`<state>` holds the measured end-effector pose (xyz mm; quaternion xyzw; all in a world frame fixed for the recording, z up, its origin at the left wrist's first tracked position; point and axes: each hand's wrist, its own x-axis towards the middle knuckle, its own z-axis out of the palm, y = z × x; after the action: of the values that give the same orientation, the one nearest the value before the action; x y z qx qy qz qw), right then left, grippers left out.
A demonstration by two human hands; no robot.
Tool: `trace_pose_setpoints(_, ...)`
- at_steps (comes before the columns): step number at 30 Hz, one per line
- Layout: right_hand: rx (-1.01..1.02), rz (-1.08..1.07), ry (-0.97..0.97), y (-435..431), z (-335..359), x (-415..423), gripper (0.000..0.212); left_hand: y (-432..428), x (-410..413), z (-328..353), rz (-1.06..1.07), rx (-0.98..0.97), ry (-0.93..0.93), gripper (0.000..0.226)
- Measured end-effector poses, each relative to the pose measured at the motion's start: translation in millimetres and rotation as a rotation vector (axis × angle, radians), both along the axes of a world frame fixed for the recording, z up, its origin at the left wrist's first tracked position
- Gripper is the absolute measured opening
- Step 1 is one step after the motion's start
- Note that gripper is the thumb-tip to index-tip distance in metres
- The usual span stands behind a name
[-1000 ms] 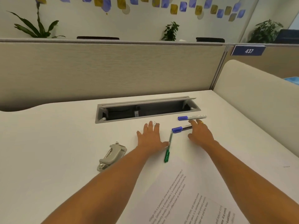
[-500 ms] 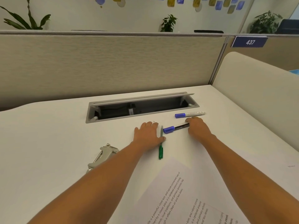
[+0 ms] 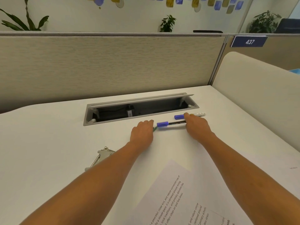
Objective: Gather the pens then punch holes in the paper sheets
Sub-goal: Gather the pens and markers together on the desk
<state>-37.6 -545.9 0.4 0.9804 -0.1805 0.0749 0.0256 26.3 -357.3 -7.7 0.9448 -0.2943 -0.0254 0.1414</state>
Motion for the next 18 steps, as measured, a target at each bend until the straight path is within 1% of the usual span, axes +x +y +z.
trace_pose_setpoints(3,0.032,-0.097,-0.1,-9,1,2,0.023,0,3,-1,-0.015,0.06,-0.047,0.037)
trace_pose_setpoints(5,0.001,-0.138,-0.12,-18,1,3,0.026,0,3,-3,-0.009,0.076,-0.071,0.032)
trace_pose_setpoints(7,-0.052,-0.152,-0.076,-29,2,2,0.03,0,4,-4,0.015,0.063,-0.1,0.031)
trace_pose_setpoints(9,-0.134,-0.155,0.008,-39,3,0,0.035,0,4,-6,0.036,0.057,-0.138,0.03)
trace_pose_setpoints(12,-0.196,-0.173,0.123,-51,4,-1,0.033,1,5,-9,0.032,0.067,-0.183,0.028)
trace_pose_setpoints(14,-0.133,-0.164,0.148,-57,5,1,0.035,0,6,-10,0.017,0.074,-0.186,0.026)
trace_pose_setpoints(18,0.08,-0.019,0.153,-60,8,8,0.053,-2,5,-7,-0.025,0.107,-0.168,0.024)
